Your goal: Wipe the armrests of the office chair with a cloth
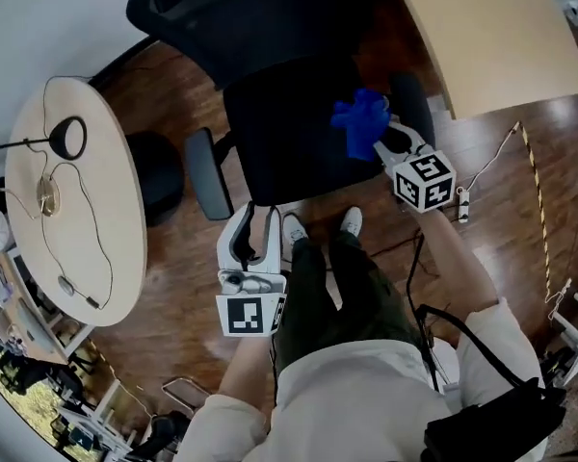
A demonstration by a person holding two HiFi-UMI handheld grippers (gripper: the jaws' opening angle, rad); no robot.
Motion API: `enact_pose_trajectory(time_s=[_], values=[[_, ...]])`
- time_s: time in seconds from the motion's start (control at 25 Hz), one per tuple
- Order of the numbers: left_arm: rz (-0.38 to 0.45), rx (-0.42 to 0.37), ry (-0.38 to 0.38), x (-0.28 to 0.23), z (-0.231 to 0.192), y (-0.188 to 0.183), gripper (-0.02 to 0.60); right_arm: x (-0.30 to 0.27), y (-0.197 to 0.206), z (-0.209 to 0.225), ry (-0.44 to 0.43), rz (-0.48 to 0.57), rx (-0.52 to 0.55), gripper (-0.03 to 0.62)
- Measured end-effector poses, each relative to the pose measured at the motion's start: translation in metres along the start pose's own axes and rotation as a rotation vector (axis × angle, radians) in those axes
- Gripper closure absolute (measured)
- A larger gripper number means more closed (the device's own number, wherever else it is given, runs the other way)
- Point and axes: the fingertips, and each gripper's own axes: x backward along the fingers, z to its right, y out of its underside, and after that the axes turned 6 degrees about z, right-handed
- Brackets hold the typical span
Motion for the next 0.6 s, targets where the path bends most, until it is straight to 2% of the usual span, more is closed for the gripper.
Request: enact_pose_trajectory(time_s=[0.12,0.2,0.28,0.4,0.6], values=[[-0.061,0.059,0.076,-0.031,0.052,0.011,0.465,0.007,-0.012,0.106,0.144,-0.004,-0.013,0.526],[-0.102,0.088,0.122,-0.044,0.082,0.018,0.465,0.000,-0.013,0.150,0.198,-0.021,0.005,0.526],[-0.113,0.069,0.141,-0.049,0.101,0.020,0.465,-0.006,-0.005,0.175,0.236,-0.049,0.018,0.526],[-0.123,0.014,0.130,-0.053,0.108,0.024,0.465,0.012,0.015,0.171,0.241,-0.040,0.003,0.526],[-0.116,0.013,0.119,-0.059,0.113,0.034,0.465,0.102,0.090,0.110,0.197,-0.046,0.030,0.526]])
